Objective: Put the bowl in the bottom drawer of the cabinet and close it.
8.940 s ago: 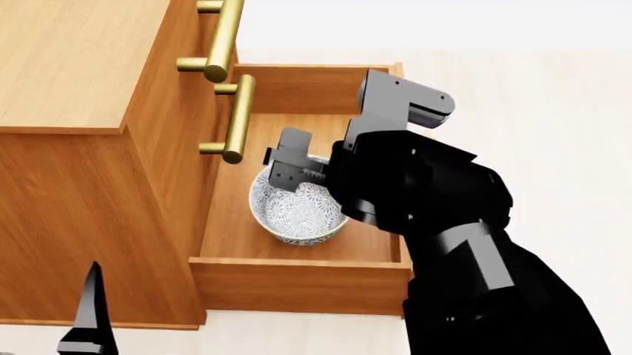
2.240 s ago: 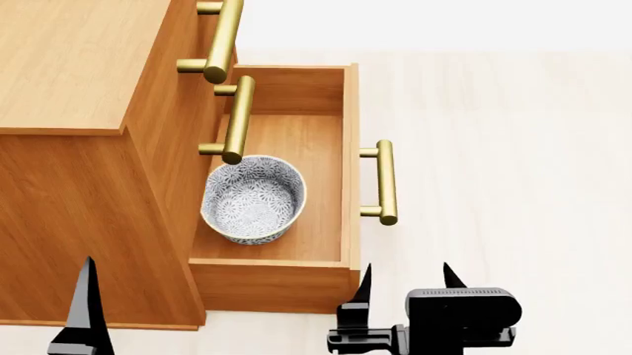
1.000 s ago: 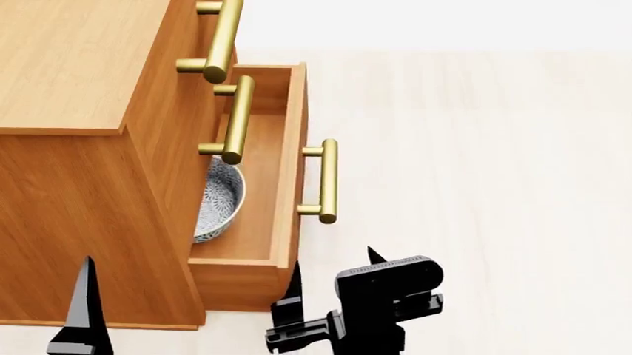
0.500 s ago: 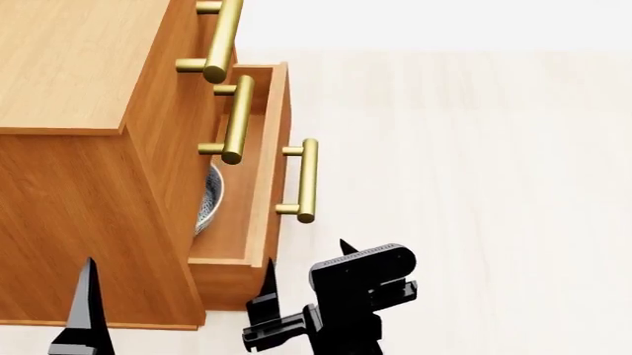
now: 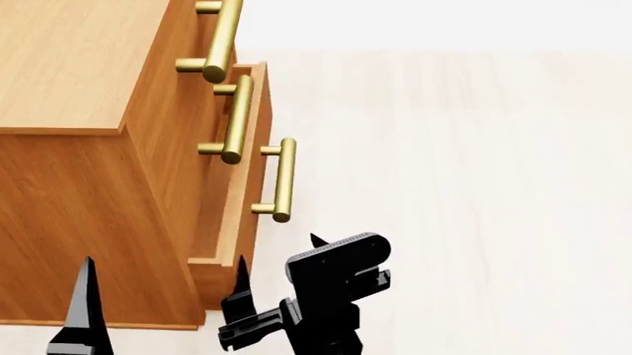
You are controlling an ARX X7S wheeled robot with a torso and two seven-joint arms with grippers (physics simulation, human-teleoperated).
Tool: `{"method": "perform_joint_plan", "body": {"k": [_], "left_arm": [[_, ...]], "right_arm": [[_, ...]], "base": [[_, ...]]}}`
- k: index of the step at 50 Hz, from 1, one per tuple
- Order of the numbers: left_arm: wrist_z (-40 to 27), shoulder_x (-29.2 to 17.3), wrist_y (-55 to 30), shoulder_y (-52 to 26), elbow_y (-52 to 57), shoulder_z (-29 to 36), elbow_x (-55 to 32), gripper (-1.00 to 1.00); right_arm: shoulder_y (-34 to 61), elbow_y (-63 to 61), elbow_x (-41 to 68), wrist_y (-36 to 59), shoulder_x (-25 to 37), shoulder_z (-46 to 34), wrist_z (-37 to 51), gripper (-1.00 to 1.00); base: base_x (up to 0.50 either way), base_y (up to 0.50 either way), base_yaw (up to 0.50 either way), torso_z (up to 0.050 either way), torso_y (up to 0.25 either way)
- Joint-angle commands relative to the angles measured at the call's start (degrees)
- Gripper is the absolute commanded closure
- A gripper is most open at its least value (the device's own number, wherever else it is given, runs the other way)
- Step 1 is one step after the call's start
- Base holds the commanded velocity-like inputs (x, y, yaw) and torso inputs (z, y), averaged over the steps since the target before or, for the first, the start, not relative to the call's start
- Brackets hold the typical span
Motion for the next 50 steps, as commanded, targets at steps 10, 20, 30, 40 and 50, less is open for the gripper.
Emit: {"method": "perform_joint_plan", "body": {"k": [10,20,30,40,50], "left_arm": [[2.17,1.61,1.10,0.16,0.67,-0.95,-0.09,-1.00],[2.12,1.53,1.24,0.14,0.63,-0.89,-0.15,-1.00],[2.17,1.53,1.45,0.07,0.35,-0.74,-0.16,-1.00],[2.13,1.38,1.73,0.19,0.28,-0.82,-0.28,-1.00],[2.08,1.33,1.87,0.13,0.18,-0.78,-0.32,-1.00]], "right_arm": [[3.29,4.80,-0.09,-1.38,-5.45,-1.21,-8.42,-1.00],[4.42,5.14,0.18,-0.88,-6.30,-1.91,-9.44,-1.00],[5.23,6.21,0.46,-0.86,-7.21,-2.52,-10.46,-1.00],[6.23,6.66,0.89,-0.50,-7.52,-2.83,-10.95,-1.00],[5.95,5.05,1.64,-0.20,-6.73,-2.74,-10.34,-1.00]], "base": [[0.00,0.00,0.00,0.000,0.000],[0.00,0.00,0.00,0.000,0.000],[0.00,0.00,0.00,0.000,0.000],[0.00,0.00,0.01,0.000,0.000],[0.00,0.00,0.01,0.000,0.000]]}}
